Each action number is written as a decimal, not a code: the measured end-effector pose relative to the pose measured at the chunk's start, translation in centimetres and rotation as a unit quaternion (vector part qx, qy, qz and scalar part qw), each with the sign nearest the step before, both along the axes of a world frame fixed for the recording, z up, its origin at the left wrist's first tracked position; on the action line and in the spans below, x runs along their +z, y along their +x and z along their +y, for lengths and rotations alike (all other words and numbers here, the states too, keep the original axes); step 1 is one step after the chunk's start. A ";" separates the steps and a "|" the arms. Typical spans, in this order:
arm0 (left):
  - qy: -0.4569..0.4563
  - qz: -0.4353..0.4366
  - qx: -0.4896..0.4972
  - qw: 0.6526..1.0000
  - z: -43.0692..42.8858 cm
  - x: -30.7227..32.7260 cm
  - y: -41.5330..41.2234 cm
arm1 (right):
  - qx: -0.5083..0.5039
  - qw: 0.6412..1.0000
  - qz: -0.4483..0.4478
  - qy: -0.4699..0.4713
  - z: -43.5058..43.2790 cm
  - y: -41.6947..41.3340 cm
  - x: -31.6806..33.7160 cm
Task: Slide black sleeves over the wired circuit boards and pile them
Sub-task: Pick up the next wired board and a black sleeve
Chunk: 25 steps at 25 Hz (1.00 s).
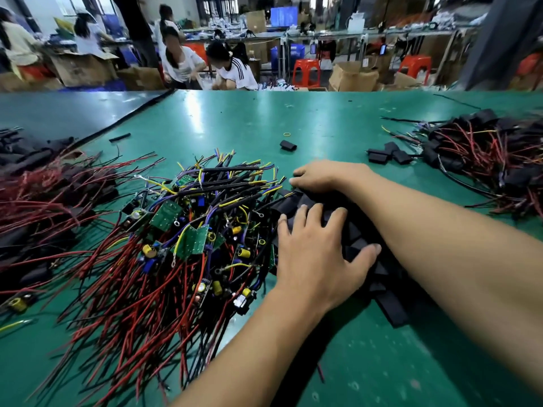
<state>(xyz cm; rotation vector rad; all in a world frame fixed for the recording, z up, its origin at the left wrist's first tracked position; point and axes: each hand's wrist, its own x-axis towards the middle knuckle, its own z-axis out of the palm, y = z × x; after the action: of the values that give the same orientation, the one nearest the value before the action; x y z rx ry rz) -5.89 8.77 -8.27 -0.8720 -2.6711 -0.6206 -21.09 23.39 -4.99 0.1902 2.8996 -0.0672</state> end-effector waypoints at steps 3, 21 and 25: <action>-0.004 0.006 -0.020 1.000 -1.1 0.2 1.3 | -0.007 0.999 0.011 -0.029 -0.1 2.9 0.2; 0.403 -0.212 0.007 0.890 -6.7 0.9 6.3 | -0.008 0.817 0.461 -0.346 -11.5 20.7 -0.9; 0.435 -0.246 0.064 0.864 -7.6 1.3 5.8 | -0.009 0.865 0.345 -0.365 -12.5 20.0 0.5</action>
<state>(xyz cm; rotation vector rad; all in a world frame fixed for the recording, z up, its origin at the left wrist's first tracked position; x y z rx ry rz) -0.12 1.16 -7.00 -0.2795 -2.3199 -2.0023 -1.06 10.94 -4.49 0.0531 3.2570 -1.4847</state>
